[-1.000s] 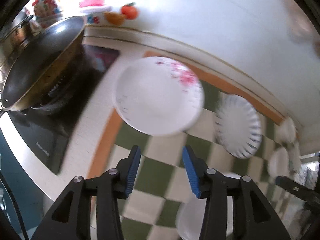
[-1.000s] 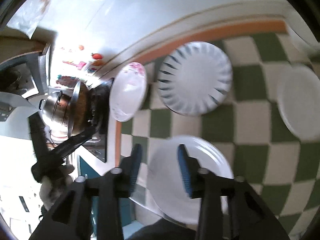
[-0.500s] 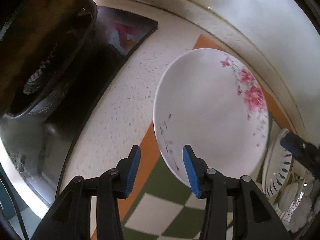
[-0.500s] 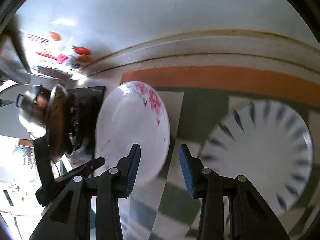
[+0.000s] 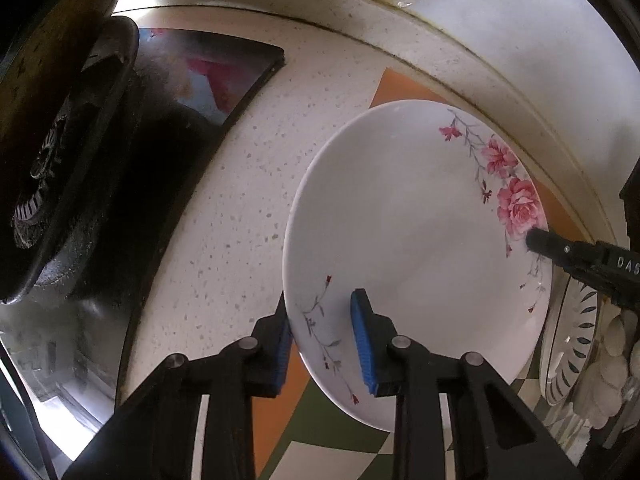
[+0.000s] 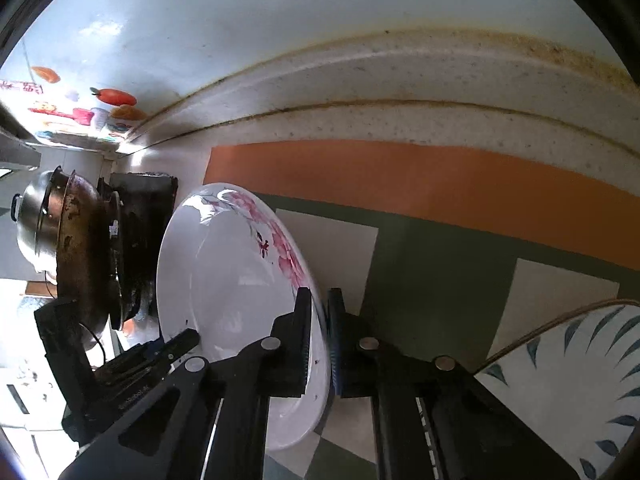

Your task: Organize plates and bowls

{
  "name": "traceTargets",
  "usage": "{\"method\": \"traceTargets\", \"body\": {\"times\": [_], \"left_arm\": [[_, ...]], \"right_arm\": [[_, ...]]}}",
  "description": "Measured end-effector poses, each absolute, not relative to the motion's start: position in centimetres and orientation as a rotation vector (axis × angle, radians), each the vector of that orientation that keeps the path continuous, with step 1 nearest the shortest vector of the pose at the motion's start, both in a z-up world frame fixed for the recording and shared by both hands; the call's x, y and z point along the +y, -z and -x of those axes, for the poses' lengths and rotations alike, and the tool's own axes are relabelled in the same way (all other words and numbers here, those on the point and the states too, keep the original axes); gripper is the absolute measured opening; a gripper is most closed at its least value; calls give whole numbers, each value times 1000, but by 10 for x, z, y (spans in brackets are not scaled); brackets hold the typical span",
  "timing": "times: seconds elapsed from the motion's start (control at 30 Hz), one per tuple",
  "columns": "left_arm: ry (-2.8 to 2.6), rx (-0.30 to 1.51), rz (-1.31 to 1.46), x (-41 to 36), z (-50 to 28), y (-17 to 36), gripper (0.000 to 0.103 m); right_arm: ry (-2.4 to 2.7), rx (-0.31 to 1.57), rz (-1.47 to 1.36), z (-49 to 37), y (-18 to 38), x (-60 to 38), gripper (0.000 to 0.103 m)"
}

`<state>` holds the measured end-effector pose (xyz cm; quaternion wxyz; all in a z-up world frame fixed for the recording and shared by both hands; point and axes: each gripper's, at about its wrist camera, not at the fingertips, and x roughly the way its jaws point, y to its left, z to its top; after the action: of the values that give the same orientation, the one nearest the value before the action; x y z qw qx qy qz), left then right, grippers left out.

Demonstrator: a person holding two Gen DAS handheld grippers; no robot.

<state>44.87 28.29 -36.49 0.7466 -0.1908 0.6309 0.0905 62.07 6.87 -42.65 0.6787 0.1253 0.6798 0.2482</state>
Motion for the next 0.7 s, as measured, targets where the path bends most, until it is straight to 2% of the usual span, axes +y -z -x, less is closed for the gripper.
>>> {"method": "traceTargets", "body": {"times": [0.23, 0.7], "left_arm": [[-187, 1362, 440, 286, -446, 362, 20], [-129, 1314, 396, 276, -431, 316, 20]], "right_arm": [[-570, 1488, -225, -615, 419, 72, 9], [-564, 1407, -227, -584, 384, 42, 7]]}}
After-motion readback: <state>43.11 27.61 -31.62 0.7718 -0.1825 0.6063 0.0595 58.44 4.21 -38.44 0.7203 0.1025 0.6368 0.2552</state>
